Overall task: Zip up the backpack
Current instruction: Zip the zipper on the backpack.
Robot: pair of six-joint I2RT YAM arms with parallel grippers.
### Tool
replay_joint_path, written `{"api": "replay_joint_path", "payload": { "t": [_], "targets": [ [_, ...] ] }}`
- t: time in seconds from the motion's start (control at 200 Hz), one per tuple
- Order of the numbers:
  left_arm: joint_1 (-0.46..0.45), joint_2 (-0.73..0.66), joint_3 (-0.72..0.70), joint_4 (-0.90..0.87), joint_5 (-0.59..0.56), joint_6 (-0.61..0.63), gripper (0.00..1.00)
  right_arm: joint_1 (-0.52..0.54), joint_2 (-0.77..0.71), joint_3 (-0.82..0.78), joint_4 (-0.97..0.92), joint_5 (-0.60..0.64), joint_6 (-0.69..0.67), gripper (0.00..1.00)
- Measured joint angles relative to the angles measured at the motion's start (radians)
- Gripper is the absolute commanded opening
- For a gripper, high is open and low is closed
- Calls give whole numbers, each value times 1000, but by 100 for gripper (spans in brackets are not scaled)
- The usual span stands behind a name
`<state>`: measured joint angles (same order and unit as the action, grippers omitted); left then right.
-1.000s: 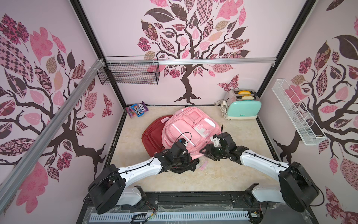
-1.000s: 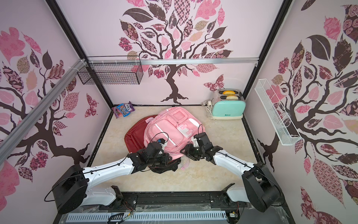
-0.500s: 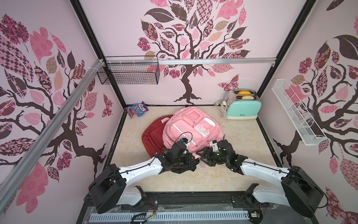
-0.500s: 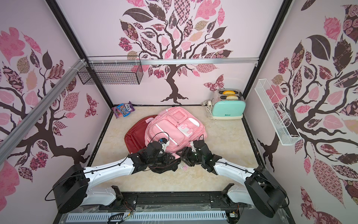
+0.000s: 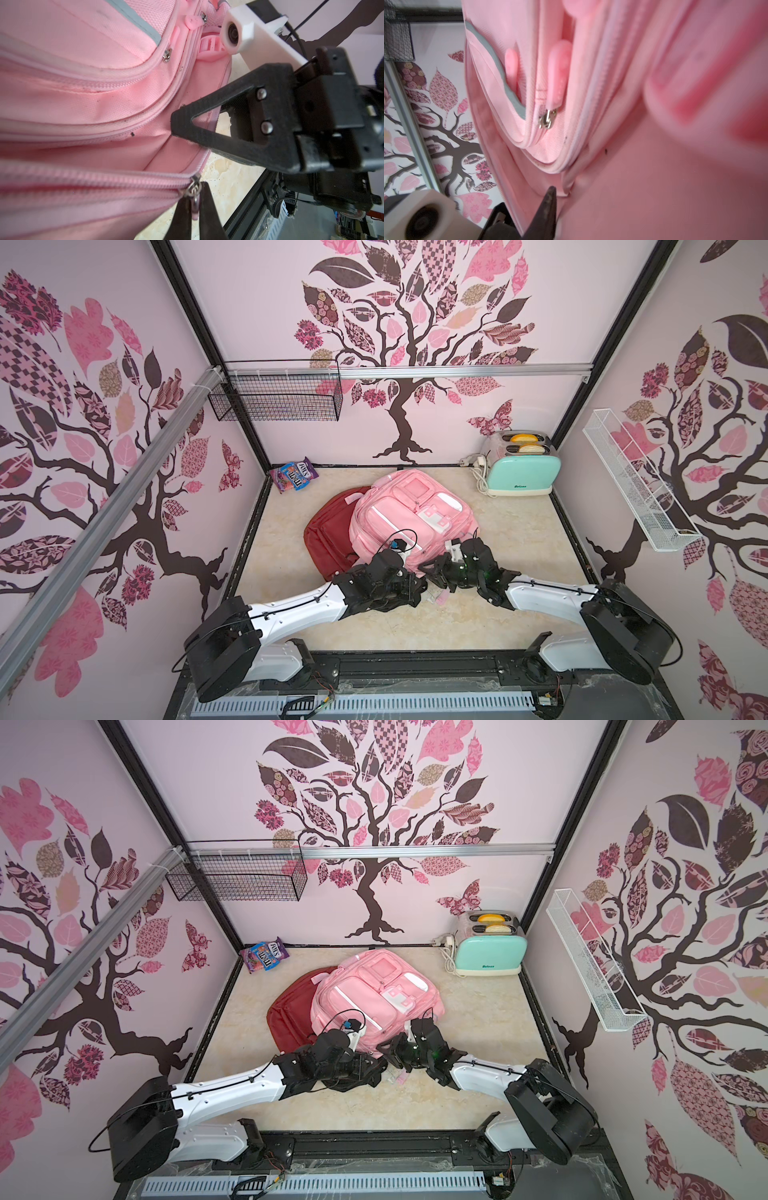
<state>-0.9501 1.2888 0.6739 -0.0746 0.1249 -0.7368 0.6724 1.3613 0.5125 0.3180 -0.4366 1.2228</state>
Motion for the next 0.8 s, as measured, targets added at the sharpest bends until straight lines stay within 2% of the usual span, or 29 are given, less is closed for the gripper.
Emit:
{"api": "replay_joint_path", "payload": {
  "t": [0.18,0.475,0.625,0.795],
  "targets": [
    [-4,-24,11,-33,-18,7,0,0,-16,95,-170,-24,-121,0],
    [-16,-86,85,-133,-39,33,0,-2,-92,278,-525,-58,-444,0],
    [-30,-72,122,-191,-37,34,0,-1,-114,312,-643,-53,-583,0],
    [-39,-29,143,-235,-38,34,0,-2,-111,312,-709,-30,-668,0]
  ]
}}
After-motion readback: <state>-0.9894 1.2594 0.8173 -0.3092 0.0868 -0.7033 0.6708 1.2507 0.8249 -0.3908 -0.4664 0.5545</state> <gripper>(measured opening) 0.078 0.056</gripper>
